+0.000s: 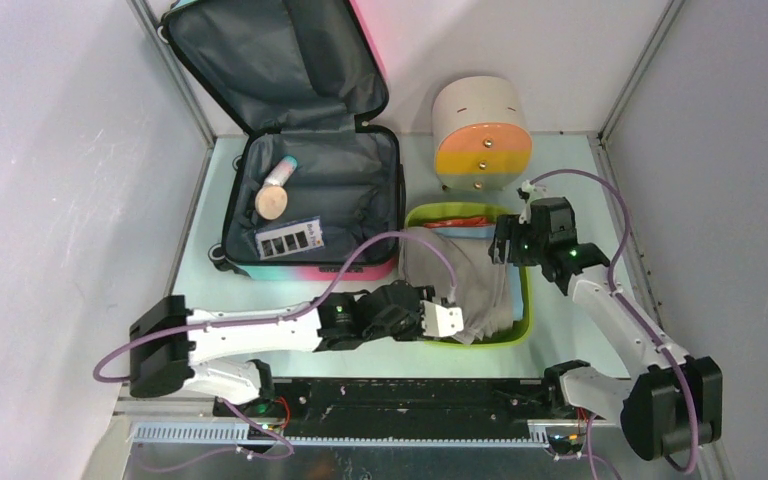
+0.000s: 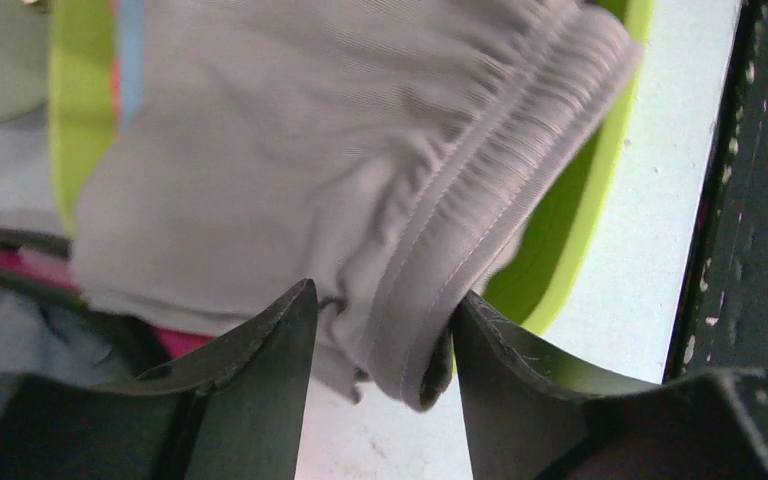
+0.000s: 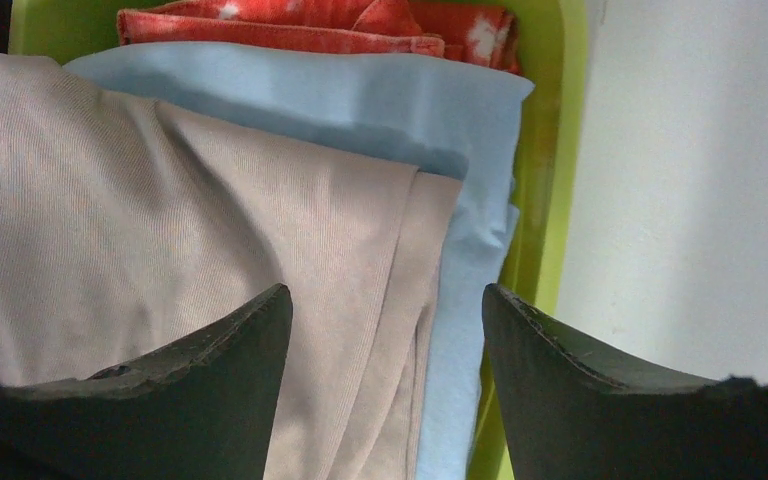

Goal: Open, take out, and arrange the luggage

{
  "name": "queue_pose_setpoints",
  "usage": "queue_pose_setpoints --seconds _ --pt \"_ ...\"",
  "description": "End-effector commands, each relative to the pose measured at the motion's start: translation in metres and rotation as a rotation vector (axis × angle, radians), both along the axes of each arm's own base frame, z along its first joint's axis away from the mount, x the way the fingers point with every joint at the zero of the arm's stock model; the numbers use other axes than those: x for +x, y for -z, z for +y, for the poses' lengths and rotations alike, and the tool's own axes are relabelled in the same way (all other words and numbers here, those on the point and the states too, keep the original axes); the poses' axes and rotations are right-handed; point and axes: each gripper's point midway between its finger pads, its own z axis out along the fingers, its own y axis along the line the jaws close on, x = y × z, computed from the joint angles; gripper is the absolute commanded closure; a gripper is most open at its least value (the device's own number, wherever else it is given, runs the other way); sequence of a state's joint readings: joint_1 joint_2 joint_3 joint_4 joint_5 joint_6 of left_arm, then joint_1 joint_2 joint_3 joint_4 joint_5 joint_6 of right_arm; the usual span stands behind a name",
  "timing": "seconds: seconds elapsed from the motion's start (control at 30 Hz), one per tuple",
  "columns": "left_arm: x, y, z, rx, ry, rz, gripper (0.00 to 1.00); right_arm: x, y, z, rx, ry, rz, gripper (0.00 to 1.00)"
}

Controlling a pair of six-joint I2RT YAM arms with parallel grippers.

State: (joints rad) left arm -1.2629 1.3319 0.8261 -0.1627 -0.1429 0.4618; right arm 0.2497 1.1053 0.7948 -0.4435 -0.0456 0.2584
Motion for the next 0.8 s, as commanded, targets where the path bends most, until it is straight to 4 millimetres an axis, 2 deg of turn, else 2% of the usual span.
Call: queue_pose_setpoints --seconds 0.0,0.1,0.2,0.3,0.4,0.43,0.47,0.5,0.6,0.63,0.67,0.7,0.73,0.77 --pt "0.019 -0.069 0.009 -0.159 -0.232 0.016 0.42 0.018 -0.014 0.014 0.054 -0.039 -0.039 0.29" --pt "0.034 -0.084 0.023 -0.162 -0.379 0.072 0.4 0.025 -0.012 0.017 0.058 -0.043 -0.047 0.29" --pt "0.055 -0.088 0.036 -0.21 -0.505 0.188 0.36 0.033 -0.007 0.015 0.046 -0.034 -0.037 0.29" --pt "0.071 -0.102 0.038 -0.301 -0.551 0.239 0.27 0.038 0.005 0.015 0.029 -0.031 0.01 0.29" --pt "0.095 -0.114 0.043 -0.381 -0.611 0.254 0.19 0.041 0.011 0.02 0.041 -0.057 0.028 0.3" --pt "0.101 -0.115 0.036 -0.389 -0.609 0.285 0.18 0.041 0.015 0.02 0.039 -0.059 0.038 0.31" --pt "0.113 -0.115 0.04 -0.394 -0.638 0.295 0.18 0.041 0.016 0.021 0.039 -0.062 0.039 0.32" --pt "0.121 -0.113 0.032 -0.386 -0.637 0.329 0.18 0.042 0.018 0.021 0.037 -0.064 0.042 0.34" --pt "0.149 -0.105 0.029 -0.369 -0.665 0.366 0.18 0.044 0.019 0.022 0.038 -0.073 0.038 0.37" --pt "0.156 -0.101 0.023 -0.353 -0.654 0.386 0.17 0.045 0.021 0.022 0.035 -0.072 0.042 0.37" --pt "0.165 -0.088 0.023 -0.327 -0.666 0.409 0.17 0.046 0.021 0.021 0.031 -0.069 0.037 0.38" --pt "0.169 -0.094 0.018 -0.339 -0.636 0.418 0.17 0.047 0.021 0.021 0.029 -0.068 0.035 0.38" --pt "0.177 -0.084 0.019 -0.316 -0.641 0.435 0.17 0.048 0.021 0.02 0.026 -0.065 0.033 0.39" --pt "0.181 -0.088 0.016 -0.32 -0.611 0.441 0.17 0.049 0.021 0.02 0.026 -0.064 0.028 0.39"
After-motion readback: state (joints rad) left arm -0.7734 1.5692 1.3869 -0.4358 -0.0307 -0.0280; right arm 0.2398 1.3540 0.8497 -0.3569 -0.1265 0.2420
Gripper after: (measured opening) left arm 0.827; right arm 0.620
